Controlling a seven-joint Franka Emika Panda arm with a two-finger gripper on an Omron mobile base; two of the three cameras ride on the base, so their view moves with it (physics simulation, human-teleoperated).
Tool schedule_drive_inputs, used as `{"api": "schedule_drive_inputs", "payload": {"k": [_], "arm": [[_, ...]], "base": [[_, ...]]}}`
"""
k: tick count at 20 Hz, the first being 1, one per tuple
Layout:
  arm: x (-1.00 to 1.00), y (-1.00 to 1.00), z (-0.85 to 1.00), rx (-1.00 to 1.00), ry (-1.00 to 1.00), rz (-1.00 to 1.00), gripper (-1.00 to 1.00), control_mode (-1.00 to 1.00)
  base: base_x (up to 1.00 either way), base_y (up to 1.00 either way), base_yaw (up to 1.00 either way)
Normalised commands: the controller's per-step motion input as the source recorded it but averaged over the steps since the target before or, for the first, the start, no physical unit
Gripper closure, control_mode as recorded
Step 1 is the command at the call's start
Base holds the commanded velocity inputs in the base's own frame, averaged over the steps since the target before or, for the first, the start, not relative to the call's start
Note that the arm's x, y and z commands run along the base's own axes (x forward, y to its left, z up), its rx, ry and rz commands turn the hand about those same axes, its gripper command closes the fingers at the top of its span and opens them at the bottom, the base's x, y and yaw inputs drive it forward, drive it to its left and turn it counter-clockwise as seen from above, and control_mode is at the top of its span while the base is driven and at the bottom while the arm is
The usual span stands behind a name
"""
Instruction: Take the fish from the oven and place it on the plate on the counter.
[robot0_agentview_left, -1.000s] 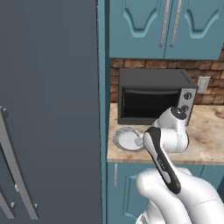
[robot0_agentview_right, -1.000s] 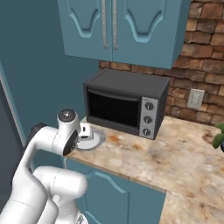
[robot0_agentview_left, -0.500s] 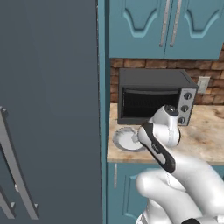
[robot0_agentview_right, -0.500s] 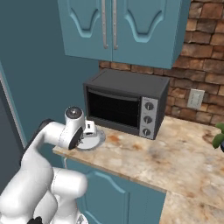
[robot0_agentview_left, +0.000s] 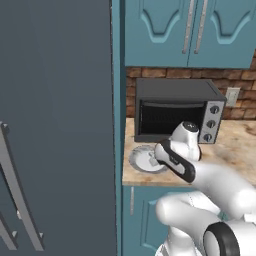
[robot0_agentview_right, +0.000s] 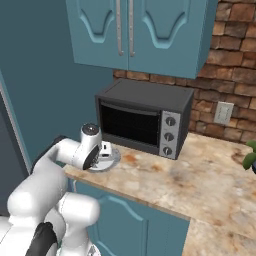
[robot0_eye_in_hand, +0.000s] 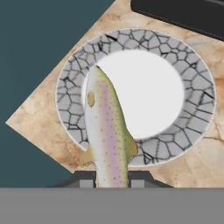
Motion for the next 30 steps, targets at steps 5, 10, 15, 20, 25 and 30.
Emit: {"api": "schedule_drive_inputs", "payload": {"k": [5, 10, 15, 20, 25, 30], "arm": [[0.22, 0.0, -0.37, 0.0, 0.0, 0.0, 1.0, -1.0], [0.28, 0.0, -0.42, 0.0, 0.0, 0.0, 1.0, -1.0], [0.33, 0.0, -0.4, 0.0, 0.0, 0.0, 1.0, -1.0], [0.35, 0.0, -0.34, 0.0, 0.0, 0.0, 1.0, -1.0], [0.41, 0.02, -0.3, 0.0, 0.0, 0.0, 1.0, -1.0], [0.26, 0.07, -0.07, -0.01, 0.0, 0.0, -1.0, -1.0]], "base": [[0.0, 0.0, 0.0], [0.0, 0.0, 0.0], [0.0, 0.0, 0.0], [0.0, 0.0, 0.0], [0.0, 0.0, 0.0], [0.0, 0.0, 0.0]]}}
